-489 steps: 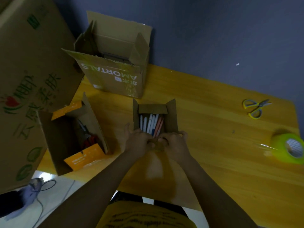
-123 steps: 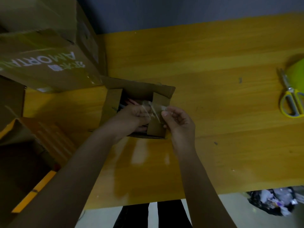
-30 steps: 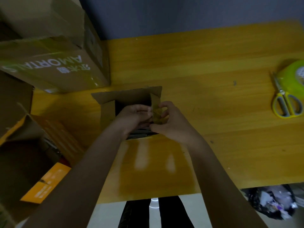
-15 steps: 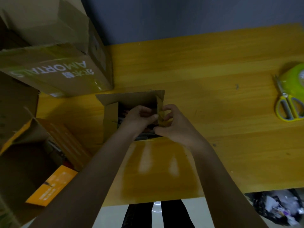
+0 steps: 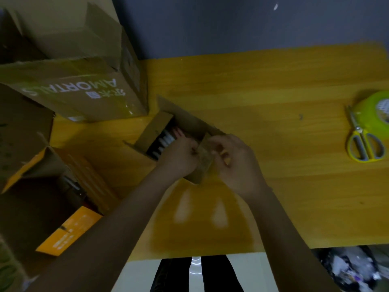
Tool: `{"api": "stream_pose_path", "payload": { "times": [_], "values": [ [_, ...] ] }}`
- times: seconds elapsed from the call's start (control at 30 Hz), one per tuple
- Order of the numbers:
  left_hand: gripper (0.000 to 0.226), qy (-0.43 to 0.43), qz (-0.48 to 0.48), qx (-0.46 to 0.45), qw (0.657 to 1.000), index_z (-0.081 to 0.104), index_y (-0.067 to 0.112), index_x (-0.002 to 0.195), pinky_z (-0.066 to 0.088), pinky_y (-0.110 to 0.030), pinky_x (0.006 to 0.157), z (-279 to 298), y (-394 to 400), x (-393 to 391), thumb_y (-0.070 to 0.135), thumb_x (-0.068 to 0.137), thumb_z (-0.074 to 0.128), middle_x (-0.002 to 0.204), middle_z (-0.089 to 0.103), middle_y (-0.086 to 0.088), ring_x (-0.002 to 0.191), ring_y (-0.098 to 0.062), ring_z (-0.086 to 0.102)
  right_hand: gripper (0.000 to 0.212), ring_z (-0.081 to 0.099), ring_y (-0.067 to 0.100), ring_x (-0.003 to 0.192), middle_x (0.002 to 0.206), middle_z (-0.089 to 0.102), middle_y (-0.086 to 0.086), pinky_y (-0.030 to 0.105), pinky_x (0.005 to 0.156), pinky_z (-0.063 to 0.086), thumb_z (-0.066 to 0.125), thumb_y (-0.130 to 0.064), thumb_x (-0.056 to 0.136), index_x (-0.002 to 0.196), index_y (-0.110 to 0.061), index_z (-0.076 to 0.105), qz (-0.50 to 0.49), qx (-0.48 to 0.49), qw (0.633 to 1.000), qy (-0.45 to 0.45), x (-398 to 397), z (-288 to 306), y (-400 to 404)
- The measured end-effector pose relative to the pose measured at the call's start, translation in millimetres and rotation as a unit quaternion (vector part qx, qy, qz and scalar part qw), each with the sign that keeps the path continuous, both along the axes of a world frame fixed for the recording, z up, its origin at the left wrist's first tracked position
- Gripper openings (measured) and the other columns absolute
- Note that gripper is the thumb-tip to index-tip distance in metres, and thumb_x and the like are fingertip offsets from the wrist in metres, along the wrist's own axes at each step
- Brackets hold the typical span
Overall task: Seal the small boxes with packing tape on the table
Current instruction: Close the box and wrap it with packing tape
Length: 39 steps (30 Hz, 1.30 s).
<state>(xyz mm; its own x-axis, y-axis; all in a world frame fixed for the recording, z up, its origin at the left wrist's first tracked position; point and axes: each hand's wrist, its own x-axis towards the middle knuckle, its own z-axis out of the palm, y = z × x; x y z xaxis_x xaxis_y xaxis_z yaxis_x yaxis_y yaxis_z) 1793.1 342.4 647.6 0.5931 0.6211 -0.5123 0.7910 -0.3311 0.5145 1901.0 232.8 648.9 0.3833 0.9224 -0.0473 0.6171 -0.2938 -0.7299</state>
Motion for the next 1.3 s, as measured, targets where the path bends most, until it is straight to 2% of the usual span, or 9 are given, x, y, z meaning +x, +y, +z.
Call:
{"api": "stream_pose_path", "payload": {
  "times": [0.1,0.17,0.33,0.47,0.57,0.83,1.0,1.13,1.3],
  "values": [
    [0.028,0.015,-0.051,0.024,0.998,0.047,0.013,0.073,0.021,-0.031,0.049,11,-8,-1,0.025,0.098,0.05,0.062,0.037,-0.008,0.052,-0.022,0.029,0.038,0.035,0.021,0.121,0.118,0.062,0.003,0.032,0.087,0.023,0.068,-0.007,0.083,0.12,-0.01,0.062,0.127,0.01,0.968,-0.217,6,-7,9],
    [0.034,0.011,-0.048,0.025,0.998,0.049,0.013,0.07,0.023,-0.031,0.05,12,-10,-7,0.035,0.096,0.053,0.061,0.04,-0.008,0.052,-0.022,0.033,0.023,0.037,0.018,0.11,0.089,0.062,-0.002,0.035,0.08,0.02,0.077,-0.01,0.074,0.096,-0.014,0.069,0.169,-0.001,0.945,-0.279,11,-11,17],
    [0.046,0.078,-0.077,0.059,0.992,0.025,0.02,0.058,0.018,-0.03,0.052,10,-16,-25,0.019,0.097,0.05,0.056,0.022,-0.004,0.05,-0.02,0.018,0.005,0.035,0.019,0.099,0.072,0.043,-0.007,0.043,0.094,0.016,0.07,-0.018,0.08,0.079,-0.022,0.071,0.223,-0.013,0.921,-0.32,13,-1,25],
    [0.044,0.094,-0.065,0.071,0.991,0.028,0.02,0.058,0.027,-0.031,0.055,11,-19,-22,0.015,0.096,0.048,0.057,0.029,-0.003,0.052,-0.021,0.028,0.017,0.03,0.021,0.119,0.086,0.041,-0.005,0.051,0.109,0.003,0.058,-0.027,0.092,0.077,-0.023,0.05,0.296,-0.258,0.861,-0.324,4,19,38],
    [0.042,0.093,-0.056,0.036,0.993,0.032,0.02,0.059,0.032,-0.033,0.058,9,-19,-20,0.016,0.097,0.048,0.06,0.034,-0.002,0.058,-0.023,0.037,0.034,0.043,0.019,0.109,0.07,0.043,-0.007,0.053,0.112,0.003,0.065,-0.041,0.088,0.065,-0.023,0.048,0.312,-0.302,0.846,-0.31,5,22,48],
    [0.053,0.061,-0.07,-0.022,0.995,0.03,0.02,0.055,0.017,-0.029,0.049,5,-14,-22,0.048,0.093,0.055,0.054,0.024,-0.002,0.049,-0.017,0.023,0.027,0.056,0.019,0.095,0.073,0.059,-0.002,0.058,0.114,-0.011,0.056,-0.044,0.093,0.078,-0.023,0.063,0.326,-0.305,0.826,-0.344,-3,27,50],
    [0.05,0.011,-0.052,-0.083,0.995,0.034,0.019,0.057,0.023,-0.034,0.056,13,-17,-22,0.045,0.096,0.05,0.056,0.024,-0.004,0.051,-0.018,0.023,0.021,0.051,0.017,0.104,0.086,0.063,-0.003,0.055,0.113,-0.006,0.049,-0.027,0.097,0.082,-0.025,0.063,0.298,-0.258,0.86,-0.324,2,25,40],
    [0.032,0.042,-0.093,-0.192,0.976,0.054,0.009,0.09,0.024,-0.031,0.056,28,-27,-21,0.026,0.106,0.033,0.062,0.026,-0.006,0.053,-0.016,0.019,0.02,0.043,0.02,0.119,0.1,0.064,-0.002,0.057,0.114,-0.005,0.049,-0.019,0.099,0.095,-0.026,0.067,0.358,-0.273,0.807,-0.381,8,27,42],
    [0.033,-0.008,-0.103,-0.031,0.994,0.057,0.01,0.097,0.025,-0.03,0.051,37,-22,-40,0.03,0.106,0.032,0.069,0.046,-0.011,0.055,-0.02,0.037,0.017,0.03,0.023,0.132,0.115,0.058,-0.001,0.054,0.115,0.003,0.056,-0.019,0.095,0.105,-0.024,0.068,0.359,-0.283,0.726,-0.514,22,45,60]
  ]
}}
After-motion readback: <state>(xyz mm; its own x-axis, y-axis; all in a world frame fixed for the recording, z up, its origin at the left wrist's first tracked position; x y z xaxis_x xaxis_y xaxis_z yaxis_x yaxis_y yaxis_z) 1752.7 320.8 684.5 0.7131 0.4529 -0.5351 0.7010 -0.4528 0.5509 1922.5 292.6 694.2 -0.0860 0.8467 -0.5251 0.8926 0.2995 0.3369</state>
